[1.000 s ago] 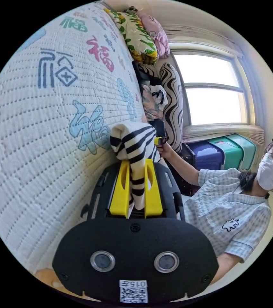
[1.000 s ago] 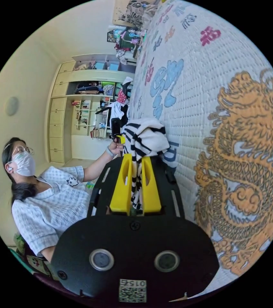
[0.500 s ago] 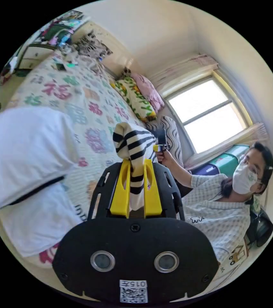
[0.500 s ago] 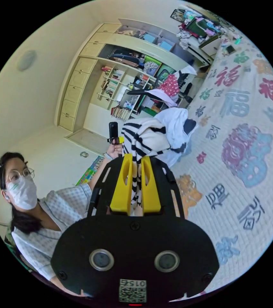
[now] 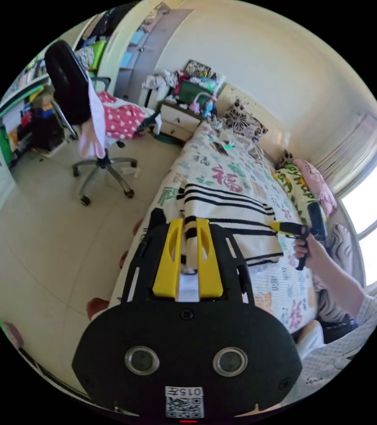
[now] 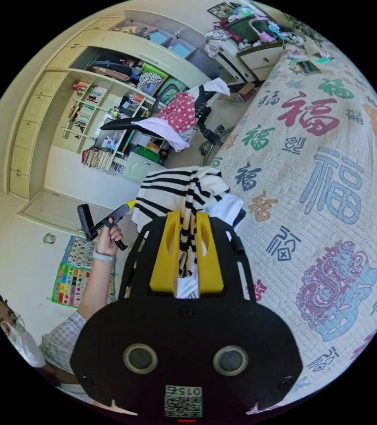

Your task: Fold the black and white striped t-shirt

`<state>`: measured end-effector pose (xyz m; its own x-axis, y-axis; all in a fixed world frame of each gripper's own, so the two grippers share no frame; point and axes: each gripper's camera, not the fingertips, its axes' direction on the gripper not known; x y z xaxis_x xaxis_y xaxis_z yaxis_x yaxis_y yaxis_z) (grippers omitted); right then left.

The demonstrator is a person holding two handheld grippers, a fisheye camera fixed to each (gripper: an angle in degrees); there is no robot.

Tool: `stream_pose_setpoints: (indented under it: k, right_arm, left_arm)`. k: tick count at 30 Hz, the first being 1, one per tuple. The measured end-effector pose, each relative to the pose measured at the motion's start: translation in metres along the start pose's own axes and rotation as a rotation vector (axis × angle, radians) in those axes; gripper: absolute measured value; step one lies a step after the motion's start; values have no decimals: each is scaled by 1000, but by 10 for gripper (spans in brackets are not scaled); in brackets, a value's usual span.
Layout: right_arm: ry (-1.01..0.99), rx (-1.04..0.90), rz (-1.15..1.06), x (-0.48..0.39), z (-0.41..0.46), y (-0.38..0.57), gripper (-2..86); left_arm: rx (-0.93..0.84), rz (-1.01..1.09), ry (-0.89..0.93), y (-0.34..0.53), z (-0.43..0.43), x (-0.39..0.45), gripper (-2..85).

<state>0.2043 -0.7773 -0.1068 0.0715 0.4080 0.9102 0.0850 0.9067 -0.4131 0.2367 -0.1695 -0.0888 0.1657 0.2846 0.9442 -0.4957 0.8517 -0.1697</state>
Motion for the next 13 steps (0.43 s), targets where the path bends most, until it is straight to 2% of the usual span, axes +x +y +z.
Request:
stream_pose_setpoints:
  k: [2, 4, 6, 9, 11, 13]
  right_arm:
    - [78, 38, -66, -9, -1, 11, 66]
    - [186, 86, -156, -20, -5, 35, 74]
    - [213, 107, -207, -27, -5, 60, 75]
    - [252, 97, -266, -35, 10, 102, 75]
    - [243, 45, -264, -36, 25, 124, 77]
    - [179, -9, -257, -40, 44, 153, 75]
  left_arm:
    - [123, 68, -170, 53, -34, 20, 72]
    - [171, 135, -210, 105, -49, 36, 93]
    - [149, 130, -189, 156, -49, 46, 111]
    - [23, 116, -113, 228, -18, 60, 128]
    - [-58, 115, -140, 262, 12, 74, 128]
    - [-14, 148, -244, 275, 17, 88, 94]
